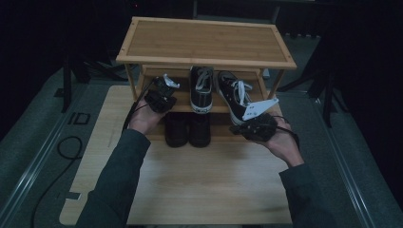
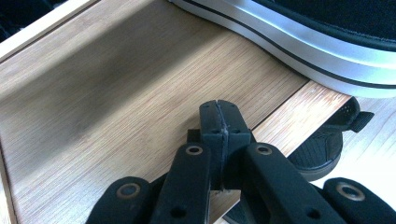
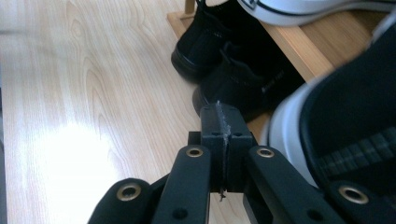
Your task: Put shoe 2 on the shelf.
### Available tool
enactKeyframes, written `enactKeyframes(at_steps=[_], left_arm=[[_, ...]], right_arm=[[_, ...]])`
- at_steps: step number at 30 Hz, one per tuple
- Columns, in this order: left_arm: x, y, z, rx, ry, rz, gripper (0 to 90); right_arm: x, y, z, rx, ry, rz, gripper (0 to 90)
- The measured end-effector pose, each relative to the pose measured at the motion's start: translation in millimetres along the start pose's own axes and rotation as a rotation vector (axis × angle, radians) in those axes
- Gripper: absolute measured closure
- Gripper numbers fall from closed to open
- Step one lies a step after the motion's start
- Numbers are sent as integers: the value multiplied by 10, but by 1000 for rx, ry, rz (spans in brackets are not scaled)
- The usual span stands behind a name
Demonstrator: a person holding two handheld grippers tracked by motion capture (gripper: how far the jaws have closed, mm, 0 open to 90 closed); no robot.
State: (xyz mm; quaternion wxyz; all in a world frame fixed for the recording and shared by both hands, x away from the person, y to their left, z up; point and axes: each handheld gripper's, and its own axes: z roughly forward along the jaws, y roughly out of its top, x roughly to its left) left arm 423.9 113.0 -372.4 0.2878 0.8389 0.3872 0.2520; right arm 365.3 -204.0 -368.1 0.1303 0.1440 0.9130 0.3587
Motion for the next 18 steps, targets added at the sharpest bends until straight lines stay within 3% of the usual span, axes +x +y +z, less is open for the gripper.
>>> enactKeyframes(at_steps=[18], left_arm=[[-1, 2, 2, 0, 0, 2, 900]], right_arm=[[-87, -283, -225, -21, -32, 55, 899]])
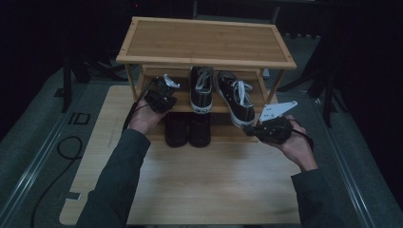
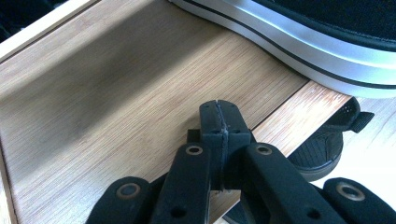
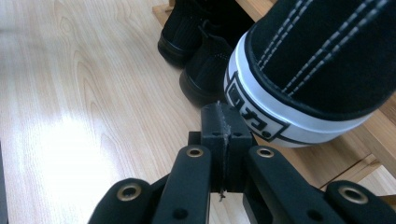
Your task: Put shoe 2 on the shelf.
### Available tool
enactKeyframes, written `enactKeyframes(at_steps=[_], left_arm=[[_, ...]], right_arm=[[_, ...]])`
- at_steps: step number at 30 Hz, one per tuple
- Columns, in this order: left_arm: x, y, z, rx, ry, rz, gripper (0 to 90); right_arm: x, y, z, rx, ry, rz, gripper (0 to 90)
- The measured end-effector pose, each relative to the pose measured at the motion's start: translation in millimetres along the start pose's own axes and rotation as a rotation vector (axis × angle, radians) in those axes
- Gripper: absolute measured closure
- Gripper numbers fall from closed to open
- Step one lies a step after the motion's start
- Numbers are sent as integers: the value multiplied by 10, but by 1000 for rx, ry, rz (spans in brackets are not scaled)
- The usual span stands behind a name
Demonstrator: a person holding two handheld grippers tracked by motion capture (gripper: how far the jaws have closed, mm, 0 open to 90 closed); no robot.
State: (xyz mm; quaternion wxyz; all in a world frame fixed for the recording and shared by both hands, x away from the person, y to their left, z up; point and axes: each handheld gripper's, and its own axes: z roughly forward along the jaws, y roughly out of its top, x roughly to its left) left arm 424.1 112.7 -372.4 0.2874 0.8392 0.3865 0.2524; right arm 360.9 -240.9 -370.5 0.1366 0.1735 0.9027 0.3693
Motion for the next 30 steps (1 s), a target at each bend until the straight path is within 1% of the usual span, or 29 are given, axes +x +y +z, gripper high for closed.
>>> enactKeyframes(at_steps=[5, 14, 22, 28, 30], left_arm=[[0, -2, 0, -1, 0, 0, 900], [-4, -3, -1, -2, 3, 1, 900], [-6, 7, 0, 4, 5, 8, 900], [-9, 2, 0, 1, 6, 6, 900], [-8, 1, 1, 0, 5, 5, 900]], right_arm=[[-4, -2, -2, -3, 1, 1, 899], [-13, -37, -39, -9, -16, 9, 900], [-29, -31, -24, -38, -1, 18, 900], [-8, 9, 24, -53, 8, 16, 900], [-7, 28, 37, -57, 3, 16, 900]])
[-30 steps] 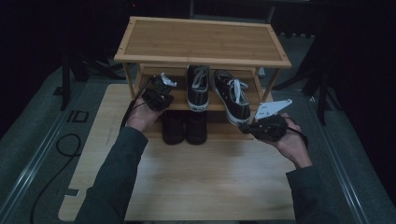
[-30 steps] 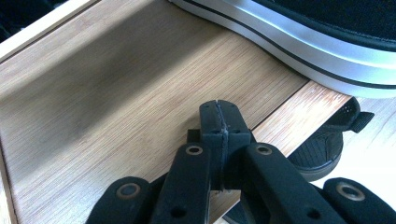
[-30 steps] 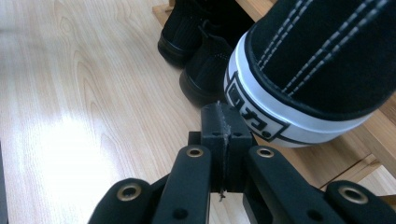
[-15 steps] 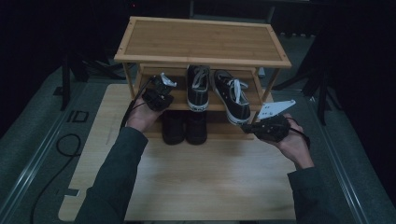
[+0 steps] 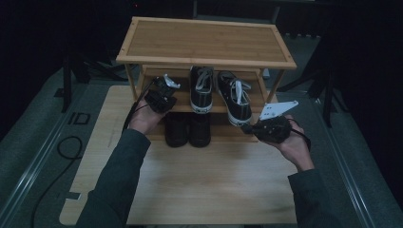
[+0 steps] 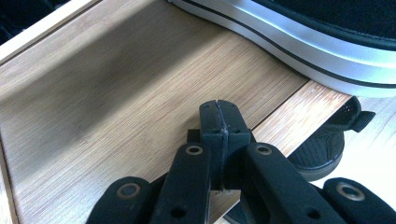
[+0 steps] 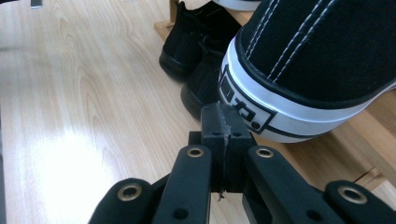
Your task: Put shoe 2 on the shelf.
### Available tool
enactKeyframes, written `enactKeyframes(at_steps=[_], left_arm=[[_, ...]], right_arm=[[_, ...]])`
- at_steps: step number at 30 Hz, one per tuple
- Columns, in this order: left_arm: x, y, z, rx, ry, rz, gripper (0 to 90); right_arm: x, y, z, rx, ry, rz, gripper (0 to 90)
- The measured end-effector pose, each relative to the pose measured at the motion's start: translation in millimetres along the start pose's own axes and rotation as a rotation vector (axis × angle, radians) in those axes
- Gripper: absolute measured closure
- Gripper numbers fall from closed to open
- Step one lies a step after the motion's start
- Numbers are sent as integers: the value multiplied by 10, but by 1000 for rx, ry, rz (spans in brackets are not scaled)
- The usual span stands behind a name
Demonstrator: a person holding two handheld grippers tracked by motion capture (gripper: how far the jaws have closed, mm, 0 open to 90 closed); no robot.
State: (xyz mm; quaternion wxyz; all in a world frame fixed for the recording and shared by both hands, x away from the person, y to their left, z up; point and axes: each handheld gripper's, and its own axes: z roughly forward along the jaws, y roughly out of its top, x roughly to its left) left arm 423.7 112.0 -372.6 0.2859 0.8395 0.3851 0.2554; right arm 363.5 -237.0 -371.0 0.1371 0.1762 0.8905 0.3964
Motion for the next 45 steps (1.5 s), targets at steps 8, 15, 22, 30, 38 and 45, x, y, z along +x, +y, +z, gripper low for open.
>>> enactKeyframes(at_steps=[8, 15, 22, 30, 38, 45], left_arm=[[2, -1, 0, -1, -2, 2, 900], [6, 1, 1, 0, -4, 4, 900], [5, 1, 1, 0, -4, 2, 900], [6, 2, 1, 1, -4, 3, 900], [1, 4, 1, 3, 1, 1, 900], [2, 5, 3, 3, 0, 2, 900]], right_arm=[[-24, 64, 56, -19, -9, 11, 900], [-65, 52, 108, -22, -25, 32, 900], [-105, 48, 84, -42, -38, 43, 900], [-98, 120, 134, -58, -26, 41, 900], [-76, 213, 219, -56, -11, 27, 900], [-61, 182, 318, -29, -21, 32, 900]])
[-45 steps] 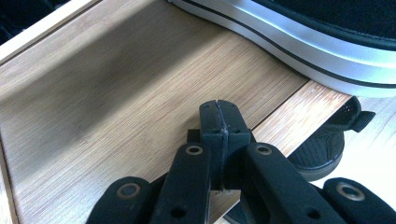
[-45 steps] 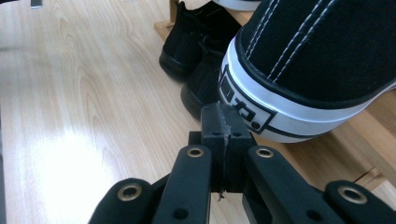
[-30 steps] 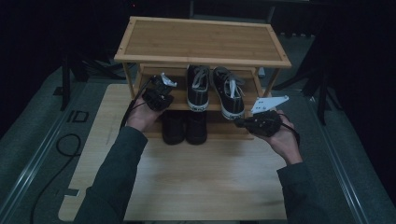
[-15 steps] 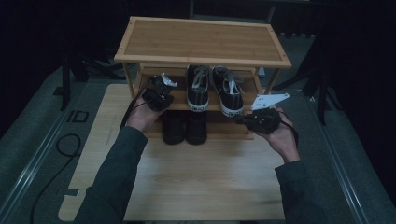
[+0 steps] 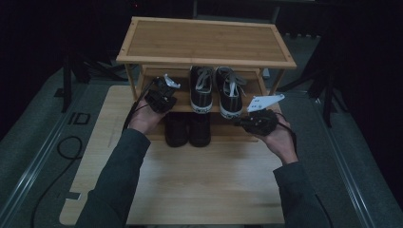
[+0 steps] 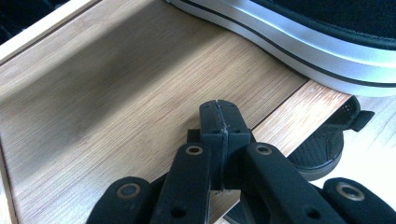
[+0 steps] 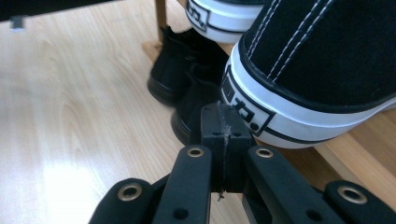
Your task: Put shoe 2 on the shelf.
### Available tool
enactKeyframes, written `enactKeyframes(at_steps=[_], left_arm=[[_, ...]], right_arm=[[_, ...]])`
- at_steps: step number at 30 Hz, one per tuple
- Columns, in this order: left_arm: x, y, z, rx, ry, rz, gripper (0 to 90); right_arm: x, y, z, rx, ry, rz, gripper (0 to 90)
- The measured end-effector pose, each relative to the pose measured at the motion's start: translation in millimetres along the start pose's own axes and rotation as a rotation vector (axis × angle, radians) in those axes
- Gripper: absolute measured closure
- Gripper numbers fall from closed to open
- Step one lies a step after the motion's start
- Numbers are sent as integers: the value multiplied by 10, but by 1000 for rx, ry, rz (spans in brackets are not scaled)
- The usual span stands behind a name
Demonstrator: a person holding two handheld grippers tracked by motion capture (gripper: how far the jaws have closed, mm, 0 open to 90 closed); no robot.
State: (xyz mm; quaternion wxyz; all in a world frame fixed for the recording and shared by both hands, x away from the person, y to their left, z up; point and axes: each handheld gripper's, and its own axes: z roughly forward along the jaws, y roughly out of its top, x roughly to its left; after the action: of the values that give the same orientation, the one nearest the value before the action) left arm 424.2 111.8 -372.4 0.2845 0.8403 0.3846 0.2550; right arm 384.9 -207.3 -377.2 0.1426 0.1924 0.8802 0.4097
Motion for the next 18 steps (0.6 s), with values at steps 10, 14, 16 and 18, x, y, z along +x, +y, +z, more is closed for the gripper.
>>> enactKeyframes(at_steps=[10, 14, 16, 18], left_arm=[[-1, -5, 0, -5, 0, -2, 900], [-2, -7, 0, -6, 0, -1, 900], [-3, -7, 0, -6, 1, -1, 900], [-3, -6, 1, -6, 2, -1, 900]], right_arm=[[-10, 112, 103, 12, -13, 0, 900], [-13, 129, 142, 5, -6, 3, 900], [-22, 132, 150, -2, 2, 8, 900], [-36, 141, 162, 1, 13, 6, 900]])
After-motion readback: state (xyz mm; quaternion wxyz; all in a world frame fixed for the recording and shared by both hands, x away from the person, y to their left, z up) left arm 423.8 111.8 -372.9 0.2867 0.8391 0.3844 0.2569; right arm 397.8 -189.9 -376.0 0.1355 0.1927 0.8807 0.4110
